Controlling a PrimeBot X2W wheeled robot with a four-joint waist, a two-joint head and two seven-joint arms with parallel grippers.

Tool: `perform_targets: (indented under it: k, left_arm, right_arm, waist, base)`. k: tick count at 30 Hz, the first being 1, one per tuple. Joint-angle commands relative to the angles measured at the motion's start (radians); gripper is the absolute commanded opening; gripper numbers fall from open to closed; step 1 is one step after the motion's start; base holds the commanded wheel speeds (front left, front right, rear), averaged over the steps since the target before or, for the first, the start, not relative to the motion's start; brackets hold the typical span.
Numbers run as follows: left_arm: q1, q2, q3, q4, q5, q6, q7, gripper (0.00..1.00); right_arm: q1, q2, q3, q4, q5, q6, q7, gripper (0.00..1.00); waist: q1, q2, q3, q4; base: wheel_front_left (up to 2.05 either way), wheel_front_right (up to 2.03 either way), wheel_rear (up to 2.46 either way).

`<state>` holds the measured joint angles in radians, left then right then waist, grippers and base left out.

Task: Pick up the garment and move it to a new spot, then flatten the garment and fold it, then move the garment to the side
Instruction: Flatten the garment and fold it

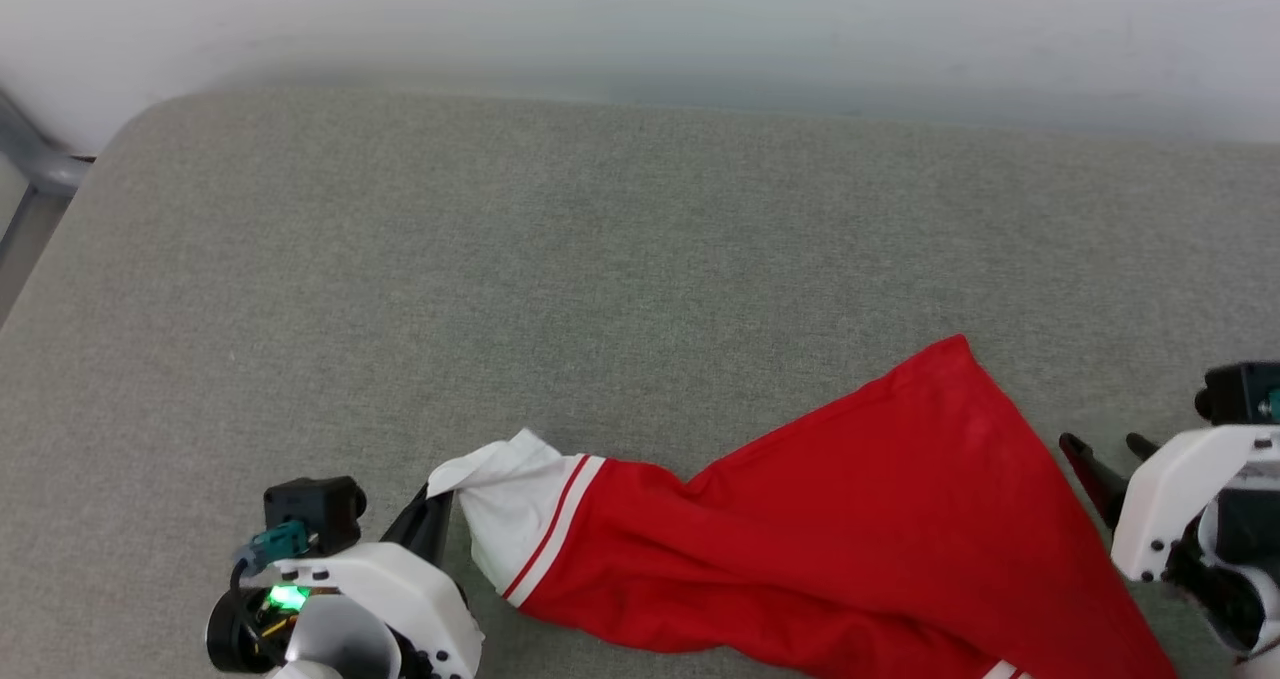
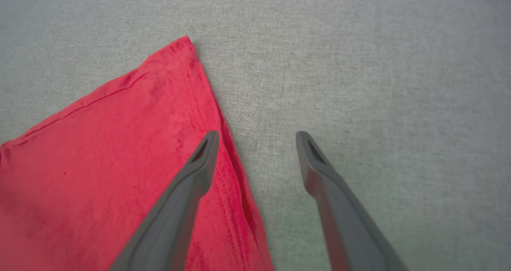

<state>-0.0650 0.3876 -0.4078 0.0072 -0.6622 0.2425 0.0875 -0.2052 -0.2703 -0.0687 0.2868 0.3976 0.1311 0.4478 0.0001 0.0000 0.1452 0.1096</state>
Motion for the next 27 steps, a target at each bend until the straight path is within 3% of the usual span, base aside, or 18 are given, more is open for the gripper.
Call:
perform_targets:
  k: [1, 5, 12, 20, 21, 22, 24, 27]
  left_arm:
    - [-0.027, -0.006, -0.003, 0.0, 0.009, -0.006, -0.006, 0.0]
    - [-0.067, -0.02, -0.024, 0.01, 0.02, -0.022, -0.011, 0.0]
    - [-0.109, -0.053, -0.04, 0.03, 0.024, -0.037, -0.034, 0.0]
    - [-0.129, -0.069, -0.045, 0.059, 0.015, -0.05, -0.057, 0.0]
    - [-0.13, -0.071, -0.046, 0.064, 0.013, -0.051, -0.058, 0.0]
    - [-0.131, -0.073, -0.047, 0.069, 0.011, -0.053, -0.06, 0.0]
    - [-0.13, -0.075, -0.048, 0.078, 0.009, -0.057, -0.065, 0.0]
    - [-0.121, -0.075, -0.047, 0.088, -0.001, -0.061, -0.066, 0.0]
  right_arm:
    - [-0.047, -0.03, 0.025, 0.016, 0.023, -0.001, 0.035, 1.0]
    - [-0.144, -0.105, 0.132, 0.051, 0.088, -0.001, 0.135, 1.0]
    - [-0.288, -0.183, 0.287, 0.091, 0.157, -0.001, 0.196, 1.0]
    - [-0.352, -0.201, 0.443, 0.226, 0.248, -0.001, 0.241, 1.0]
    - [-0.345, -0.204, 0.466, 0.249, 0.264, 0.0, 0.259, 0.88]
    - [-0.336, -0.204, 0.486, 0.266, 0.281, -0.001, 0.271, 0.45]
    - [-0.327, -0.202, 0.524, 0.294, 0.313, 0.0, 0.291, 0.0]
    - [-0.34, -0.205, 0.555, 0.304, 0.345, 0.0, 0.263, 0.0]
  waist:
    - [-0.0001, 0.0, 0.033, 0.03]
    - [-0.0001, 0.0, 0.069, 0.065]
    - [-0.0001, 0.0, 0.123, 0.098]
    - [-0.0001, 0.0, 0.162, 0.105]
    - [-0.0001, 0.0, 0.163, 0.105]
    - [-0.0001, 0.0, 0.162, 0.106]
    - [-0.0001, 0.0, 0.156, 0.104]
    - [-0.0001, 0.0, 0.141, 0.096]
  base:
    - [0.0, 0.0, 0.0]
    - [0.0, 0.0, 0.0]
    - [0.0, 0.0, 0.0]
    - [0.0, 0.0, 0.0]
    - [0.0, 0.0, 0.0]
    - [0.0, 0.0, 0.0]
    - [0.0, 0.0, 0.0]
    - [0.0, 0.0, 0.0]
